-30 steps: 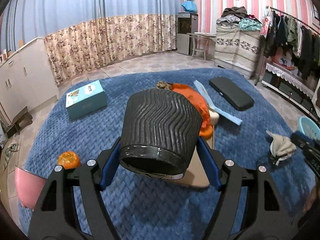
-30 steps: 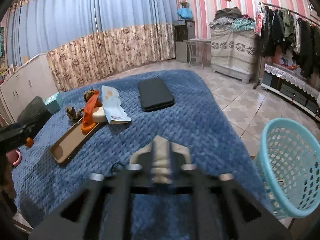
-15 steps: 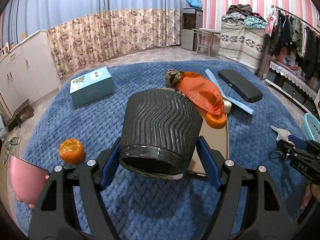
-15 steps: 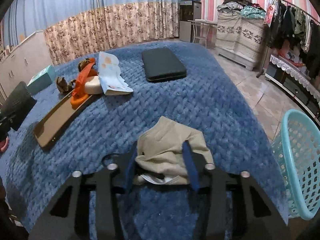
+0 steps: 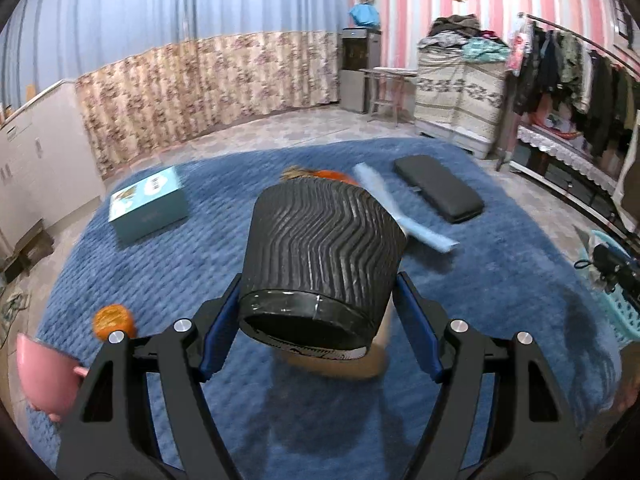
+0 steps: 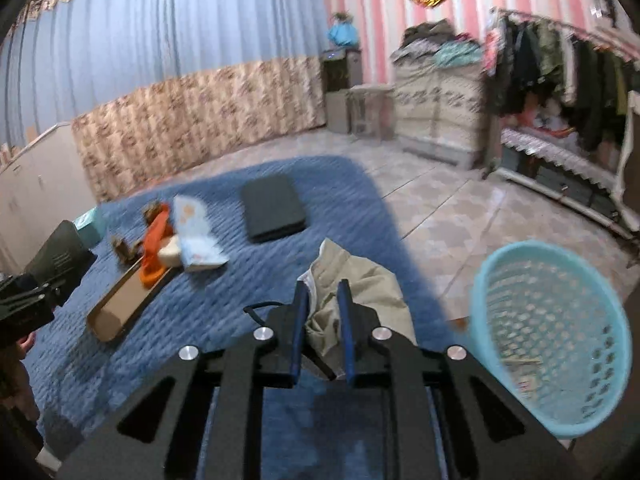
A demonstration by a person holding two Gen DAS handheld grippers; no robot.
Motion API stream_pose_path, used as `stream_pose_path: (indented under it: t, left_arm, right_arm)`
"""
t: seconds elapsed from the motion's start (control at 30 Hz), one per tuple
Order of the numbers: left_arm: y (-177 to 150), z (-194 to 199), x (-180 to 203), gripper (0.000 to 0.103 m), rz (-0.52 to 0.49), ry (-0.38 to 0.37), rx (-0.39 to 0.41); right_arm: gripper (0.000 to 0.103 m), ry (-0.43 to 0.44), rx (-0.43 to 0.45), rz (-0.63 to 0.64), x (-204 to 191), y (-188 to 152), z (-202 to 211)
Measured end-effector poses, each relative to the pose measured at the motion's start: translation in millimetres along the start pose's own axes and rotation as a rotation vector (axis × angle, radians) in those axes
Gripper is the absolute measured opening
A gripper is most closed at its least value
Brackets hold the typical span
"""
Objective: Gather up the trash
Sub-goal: 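Carry both items to the blue basket and open the right tool over it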
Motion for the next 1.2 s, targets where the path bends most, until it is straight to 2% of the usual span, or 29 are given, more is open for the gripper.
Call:
stream_pose_path:
  t: [0.03,0.2,0.37,0.5,0.67,0.8,0.93,1.2]
  left_arm:
    - [2,1,6,0.072,-0.009,-0.010,0.007]
    - [19,7,62,0.072,-0.091,-0.078,0.052]
    - [37,14,124,0.072,-0.139,-0.190,0.082]
    - [41,18,179,0.072,-0.201,-0.274,0.095]
    - [37,15,236,0.072,-0.279,-0.348,0.089]
    - [27,8,276,0.072,-0.320,-0.397,0.065]
    - [13,2,322,0.072,-0.368,-0.454,0.044]
    - [-8,-20,381,0.072,-0.435,-0.517,-0.004]
  right_arm:
    - [0.016,-0.044,0.028,-0.019,20,6,13]
    - [0.016,-0.133,0.070,-0.060,67,20,37]
    - [0.016,-0.198,0.056,-0.077,115,36,54]
    - [0.016,-0.246,0.076,-0.159,158,38,63]
    - [0.016,-0.317,0.067,-0.235,197,11,61]
    - [0.016,-0.328,0.082,-0.234,207,12,64]
    - [0.016,-0.362,0.066,-0.263,235,6,59]
    - [0.016,-0.414,0.066,-0.386,280,-11,63]
Point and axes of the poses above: each gripper's, at about its wrist camera, not at the fingertips, and z roughly against the way its jaws point, x to its right, y to its top, the point moved 6 cm from there along -z, roughly the way its jaws point, and after that the axes turned 3 degrees about -x, right-handed, at the moved point
